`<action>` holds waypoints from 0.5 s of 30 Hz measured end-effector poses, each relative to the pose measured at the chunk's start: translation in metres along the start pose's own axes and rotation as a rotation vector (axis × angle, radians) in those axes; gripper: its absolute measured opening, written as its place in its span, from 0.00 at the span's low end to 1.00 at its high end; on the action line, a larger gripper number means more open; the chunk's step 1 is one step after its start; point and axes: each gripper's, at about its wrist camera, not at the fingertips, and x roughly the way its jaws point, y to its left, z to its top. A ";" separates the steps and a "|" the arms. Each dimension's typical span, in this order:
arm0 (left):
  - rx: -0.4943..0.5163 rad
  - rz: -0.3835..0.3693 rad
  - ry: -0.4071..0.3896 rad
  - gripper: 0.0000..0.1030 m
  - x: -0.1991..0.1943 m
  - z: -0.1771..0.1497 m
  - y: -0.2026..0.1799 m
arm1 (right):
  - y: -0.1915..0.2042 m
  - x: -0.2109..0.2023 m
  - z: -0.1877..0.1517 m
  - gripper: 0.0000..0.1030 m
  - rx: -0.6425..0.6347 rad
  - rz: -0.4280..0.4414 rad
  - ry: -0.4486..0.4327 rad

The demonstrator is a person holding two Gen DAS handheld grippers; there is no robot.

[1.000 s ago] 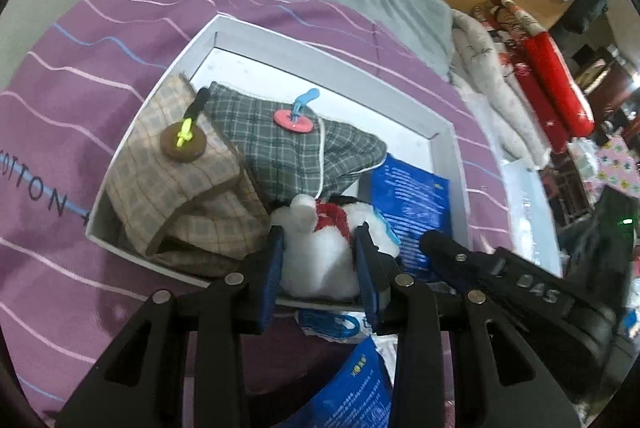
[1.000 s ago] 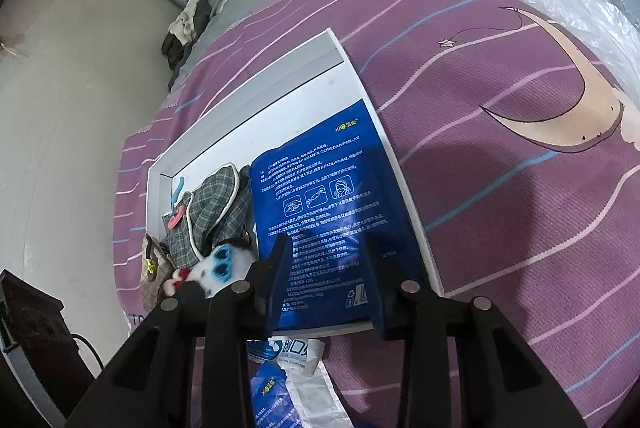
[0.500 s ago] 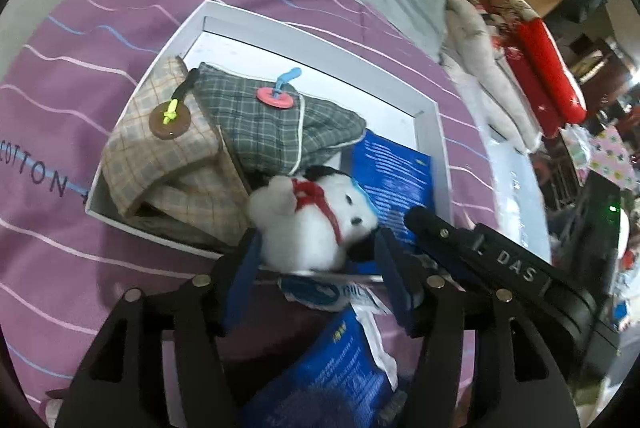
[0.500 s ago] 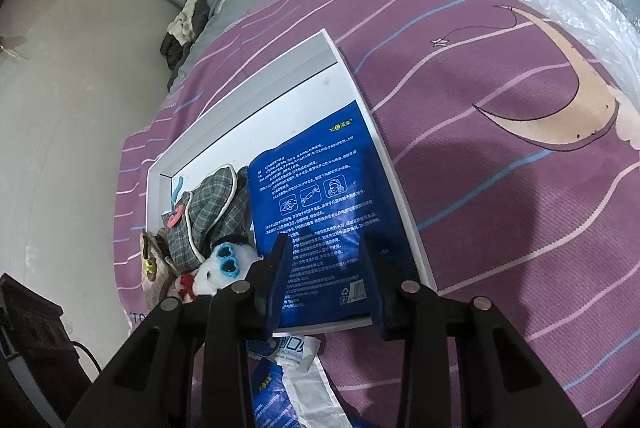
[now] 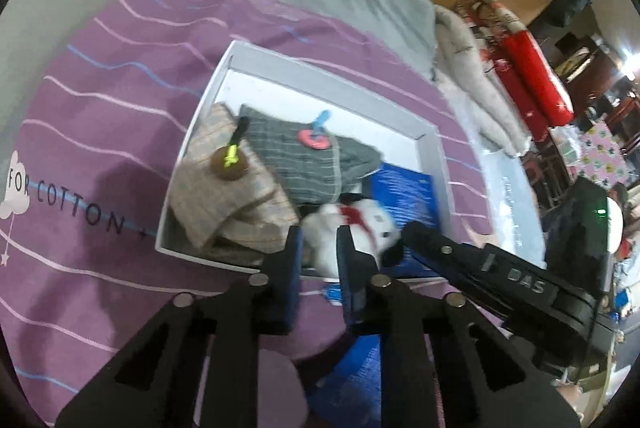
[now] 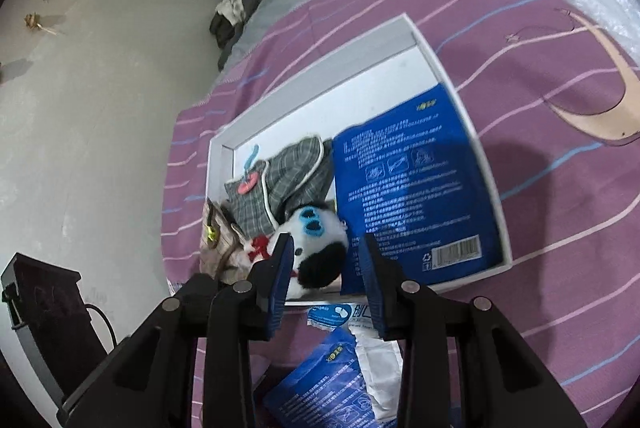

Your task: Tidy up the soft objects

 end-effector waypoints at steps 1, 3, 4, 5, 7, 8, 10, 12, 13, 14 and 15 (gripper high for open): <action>-0.004 0.002 0.009 0.17 0.005 0.000 0.001 | 0.001 0.002 -0.001 0.32 -0.001 -0.004 0.002; 0.009 0.010 0.050 0.17 0.017 -0.003 0.000 | 0.003 0.006 -0.001 0.32 -0.003 -0.002 0.003; 0.021 0.017 0.066 0.17 0.019 -0.005 -0.001 | 0.004 0.008 -0.002 0.32 -0.006 0.000 0.004; 0.030 0.029 0.078 0.17 0.022 -0.006 -0.002 | 0.007 0.010 -0.002 0.32 -0.011 0.009 0.005; 0.049 0.064 0.084 0.17 0.026 -0.009 -0.006 | 0.012 0.012 -0.003 0.32 -0.024 0.034 0.003; 0.054 0.070 0.082 0.17 0.026 -0.009 -0.007 | 0.015 0.013 -0.003 0.32 -0.034 0.027 -0.008; 0.053 0.070 0.082 0.15 0.026 -0.009 -0.007 | 0.019 0.016 -0.003 0.32 -0.045 0.016 -0.025; 0.051 0.065 0.084 0.14 0.027 -0.009 -0.006 | 0.019 0.018 -0.002 0.32 -0.037 0.030 -0.037; 0.054 0.064 0.086 0.14 0.027 -0.009 -0.006 | 0.019 0.018 -0.002 0.32 -0.036 0.035 -0.043; 0.057 0.067 0.086 0.14 0.028 -0.009 -0.008 | 0.019 0.020 -0.001 0.32 -0.037 0.031 -0.046; 0.061 0.075 0.085 0.14 0.028 -0.009 -0.009 | 0.019 0.021 -0.002 0.32 -0.038 0.020 -0.042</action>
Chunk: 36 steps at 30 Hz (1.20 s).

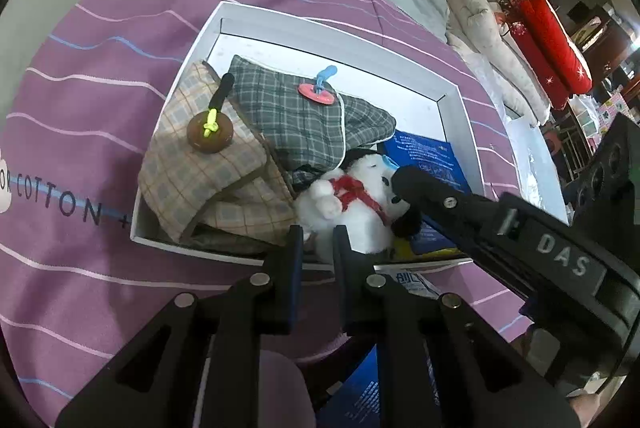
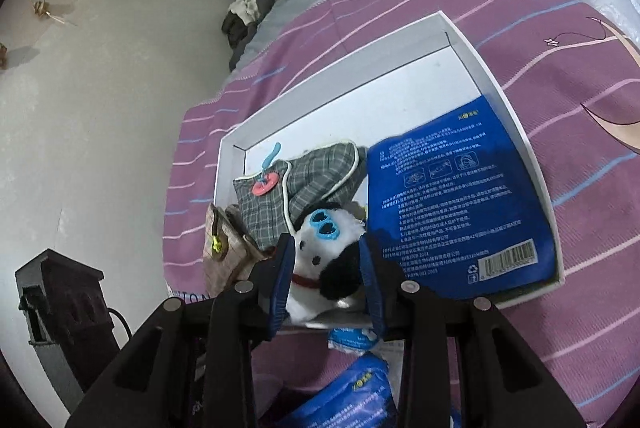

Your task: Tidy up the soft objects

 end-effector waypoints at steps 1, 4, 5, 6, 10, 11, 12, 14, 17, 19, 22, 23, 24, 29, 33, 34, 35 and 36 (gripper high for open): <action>0.004 0.007 0.000 0.14 0.000 0.000 -0.001 | 0.001 0.002 -0.001 0.32 -0.004 -0.015 0.002; 0.014 0.019 0.002 0.14 0.000 -0.001 -0.002 | 0.009 0.008 -0.002 0.32 -0.037 -0.060 0.000; 0.011 0.016 0.004 0.14 0.000 -0.001 -0.001 | 0.013 0.011 -0.003 0.32 -0.056 -0.084 0.001; 0.008 0.013 0.006 0.15 0.000 0.000 0.000 | 0.016 0.013 -0.004 0.32 -0.071 -0.105 0.002; 0.028 0.019 0.019 0.15 0.002 0.000 0.002 | 0.027 0.023 -0.009 0.32 -0.139 -0.193 0.005; 0.037 0.022 0.020 0.15 0.001 -0.001 0.001 | 0.028 0.025 -0.010 0.32 -0.148 -0.199 0.007; 0.045 0.027 0.020 0.15 0.000 -0.001 0.001 | 0.029 0.025 -0.010 0.32 -0.156 -0.203 0.008; 0.073 0.037 0.025 0.17 -0.007 -0.002 0.000 | 0.029 0.025 -0.011 0.32 -0.157 -0.205 0.011; 0.111 0.092 0.052 0.29 -0.015 -0.003 0.002 | 0.026 0.022 -0.009 0.32 -0.151 -0.201 0.019; 0.120 0.133 0.034 0.29 -0.022 -0.003 0.006 | 0.024 0.017 -0.009 0.32 -0.151 -0.201 0.023; 0.116 0.159 0.002 0.29 -0.033 -0.002 0.014 | 0.023 0.008 -0.007 0.32 -0.137 -0.168 0.019; 0.109 0.159 -0.005 0.29 -0.035 -0.001 0.016 | 0.023 0.003 -0.006 0.32 -0.130 -0.134 0.012; 0.100 0.155 -0.012 0.29 -0.038 0.000 0.019 | 0.024 0.001 -0.006 0.32 -0.128 -0.113 0.008; 0.052 0.150 -0.019 0.29 -0.040 0.003 0.030 | 0.032 0.007 -0.008 0.20 -0.127 -0.032 0.021; 0.043 0.145 -0.019 0.29 -0.040 0.003 0.031 | 0.036 0.028 -0.014 0.16 -0.161 -0.118 0.054; 0.040 0.142 -0.020 0.29 -0.040 0.004 0.031 | 0.037 0.029 -0.014 0.15 -0.175 -0.131 0.051; 0.037 0.138 -0.019 0.29 -0.040 0.004 0.031 | 0.039 0.029 -0.015 0.15 -0.186 -0.142 0.049; 0.036 0.137 -0.018 0.29 -0.040 0.004 0.031 | 0.040 0.030 -0.015 0.15 -0.191 -0.148 0.049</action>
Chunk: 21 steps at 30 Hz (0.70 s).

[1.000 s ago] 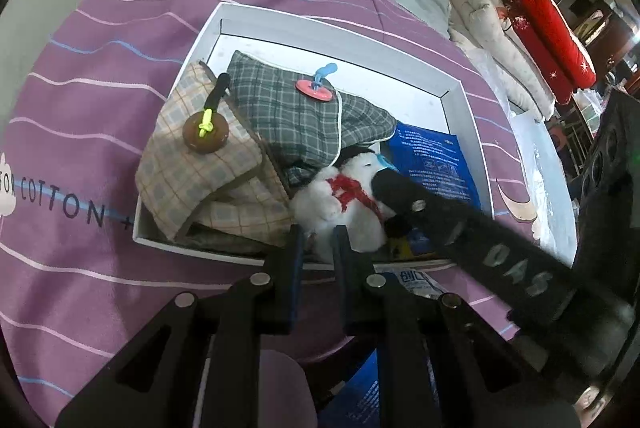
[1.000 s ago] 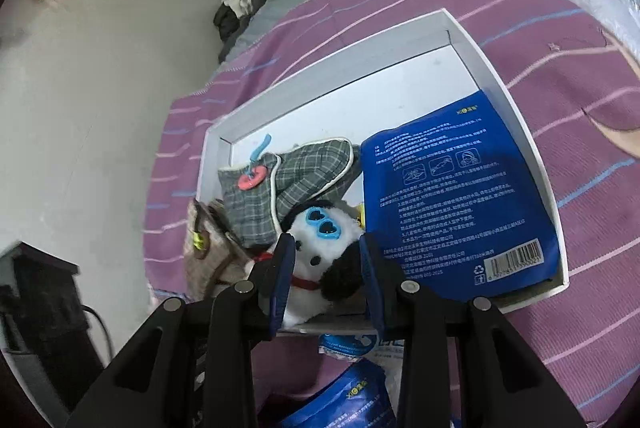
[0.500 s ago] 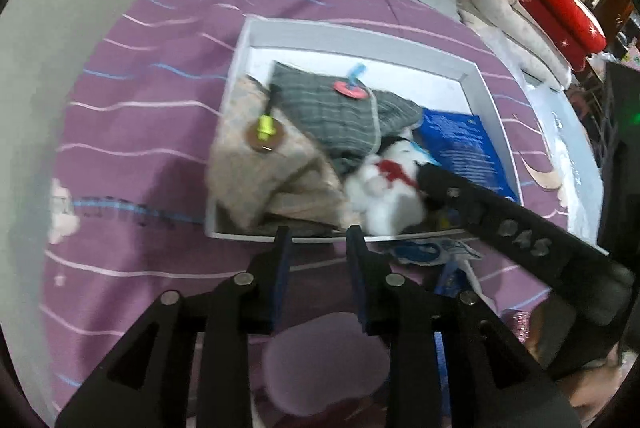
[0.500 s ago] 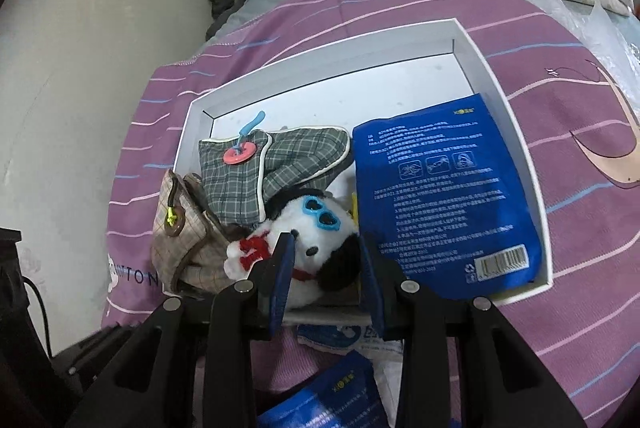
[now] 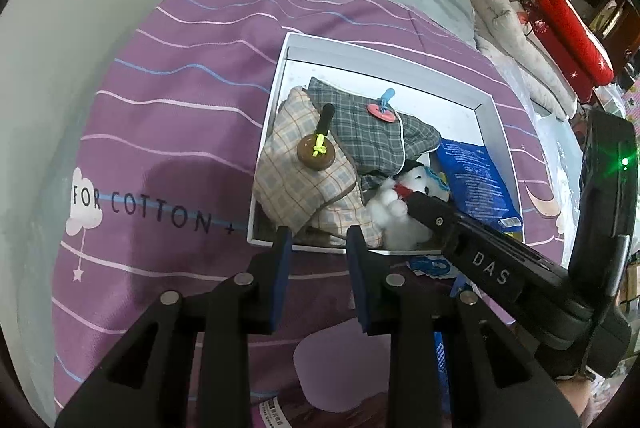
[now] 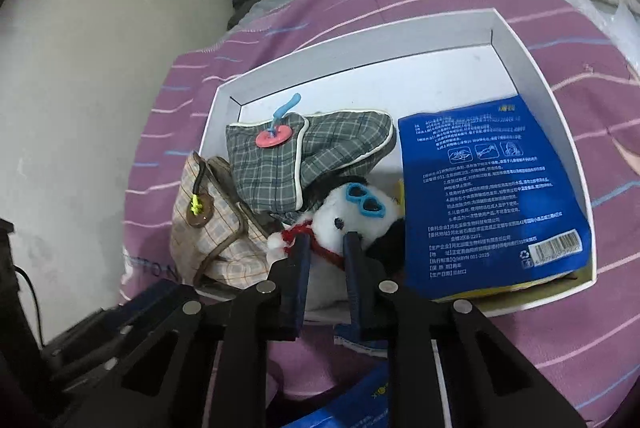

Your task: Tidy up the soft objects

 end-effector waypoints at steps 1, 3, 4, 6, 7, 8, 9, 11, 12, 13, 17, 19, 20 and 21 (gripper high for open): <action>0.001 -0.001 0.001 0.29 0.000 0.000 0.000 | -0.001 0.000 0.000 0.14 -0.001 -0.004 0.002; -0.001 0.000 0.000 0.29 0.000 0.000 0.000 | -0.001 0.003 0.000 0.13 -0.008 -0.012 0.003; -0.003 0.001 0.002 0.29 0.000 0.000 0.000 | -0.001 0.005 0.000 0.13 -0.019 -0.015 -0.002; -0.004 0.002 0.005 0.29 0.001 0.000 0.000 | 0.001 0.007 0.000 0.13 -0.038 -0.024 -0.011; -0.005 0.004 0.006 0.29 0.002 0.000 0.000 | 0.003 0.007 0.000 0.13 -0.046 -0.032 -0.012; -0.004 0.004 0.007 0.29 0.002 0.000 0.000 | 0.004 0.005 -0.001 0.13 -0.049 -0.034 -0.012; -0.003 0.003 0.007 0.29 0.002 0.000 0.000 | 0.005 0.004 -0.001 0.13 -0.049 -0.030 -0.010; -0.002 -0.005 0.008 0.29 0.002 0.001 0.000 | 0.001 -0.001 -0.001 0.13 -0.032 0.003 -0.002; -0.002 -0.010 0.008 0.29 0.003 0.000 0.000 | -0.003 -0.003 0.000 0.13 -0.011 0.028 0.005; -0.003 -0.017 0.010 0.29 0.003 0.000 0.000 | -0.008 -0.007 0.001 0.14 0.010 0.056 0.009; 0.012 -0.017 0.020 0.29 0.007 -0.001 -0.005 | -0.012 -0.020 0.002 0.14 0.037 0.079 0.004; 0.024 -0.013 0.023 0.29 0.008 -0.002 -0.010 | -0.010 -0.028 0.002 0.14 0.031 0.079 -0.012; 0.030 -0.013 0.024 0.29 0.008 -0.002 -0.012 | -0.009 -0.031 0.002 0.15 0.029 0.083 -0.015; 0.039 -0.016 0.025 0.29 0.008 -0.003 -0.014 | -0.007 -0.034 0.002 0.15 0.026 0.088 -0.019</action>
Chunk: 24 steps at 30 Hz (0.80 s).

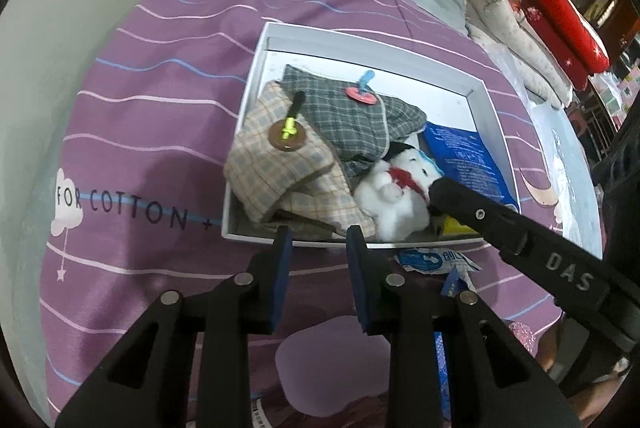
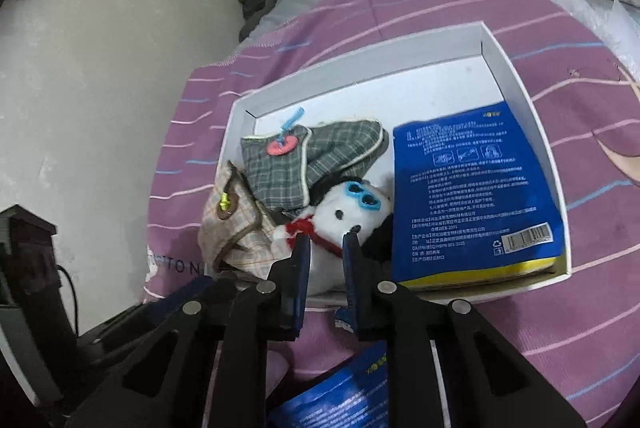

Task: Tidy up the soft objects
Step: 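Grasp the white tissue packet beside the tray with the right gripper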

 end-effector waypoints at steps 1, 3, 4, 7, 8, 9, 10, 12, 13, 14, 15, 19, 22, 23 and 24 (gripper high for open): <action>0.004 -0.002 0.000 0.29 0.000 0.000 -0.002 | 0.002 -0.003 0.000 0.15 -0.004 0.004 -0.003; 0.014 -0.010 -0.001 0.29 -0.001 -0.001 -0.005 | 0.004 -0.007 0.000 0.15 -0.008 0.003 -0.007; 0.019 -0.015 -0.001 0.29 -0.002 -0.001 -0.007 | 0.005 -0.008 -0.001 0.16 -0.008 0.001 -0.006; 0.028 -0.038 0.001 0.29 -0.004 -0.002 -0.011 | 0.004 -0.013 -0.001 0.16 -0.002 -0.007 -0.001; 0.027 -0.046 0.002 0.29 -0.005 -0.002 -0.011 | 0.002 -0.015 -0.001 0.16 0.004 -0.009 0.000; 0.028 -0.054 0.004 0.29 -0.006 -0.002 -0.012 | 0.001 -0.017 -0.001 0.16 0.007 -0.013 0.000; 0.028 -0.058 0.007 0.29 -0.006 -0.002 -0.012 | -0.001 -0.019 -0.001 0.16 0.012 -0.021 0.001; 0.026 -0.058 0.010 0.29 -0.007 -0.002 -0.012 | -0.004 -0.020 0.000 0.16 0.020 -0.030 0.000; 0.024 -0.053 0.011 0.29 -0.007 -0.002 -0.011 | -0.006 -0.021 0.000 0.16 0.027 -0.033 0.000; 0.023 -0.051 0.012 0.29 -0.007 -0.002 -0.011 | -0.008 -0.022 0.000 0.16 0.032 -0.035 0.001; 0.021 -0.050 0.016 0.29 -0.007 -0.002 -0.010 | -0.008 -0.023 -0.001 0.16 0.036 -0.038 0.002; 0.004 -0.082 0.048 0.29 -0.007 -0.003 -0.006 | -0.012 -0.029 -0.002 0.16 0.042 -0.055 0.008; 0.000 -0.133 0.075 0.29 -0.007 -0.005 -0.004 | -0.015 -0.032 -0.005 0.20 0.046 -0.063 0.020; -0.007 -0.155 0.084 0.29 -0.006 -0.005 -0.003 | -0.017 -0.033 -0.007 0.22 0.049 -0.070 0.030; -0.016 -0.176 0.094 0.29 -0.005 -0.005 -0.003 | -0.018 -0.034 -0.009 0.26 0.051 -0.077 0.036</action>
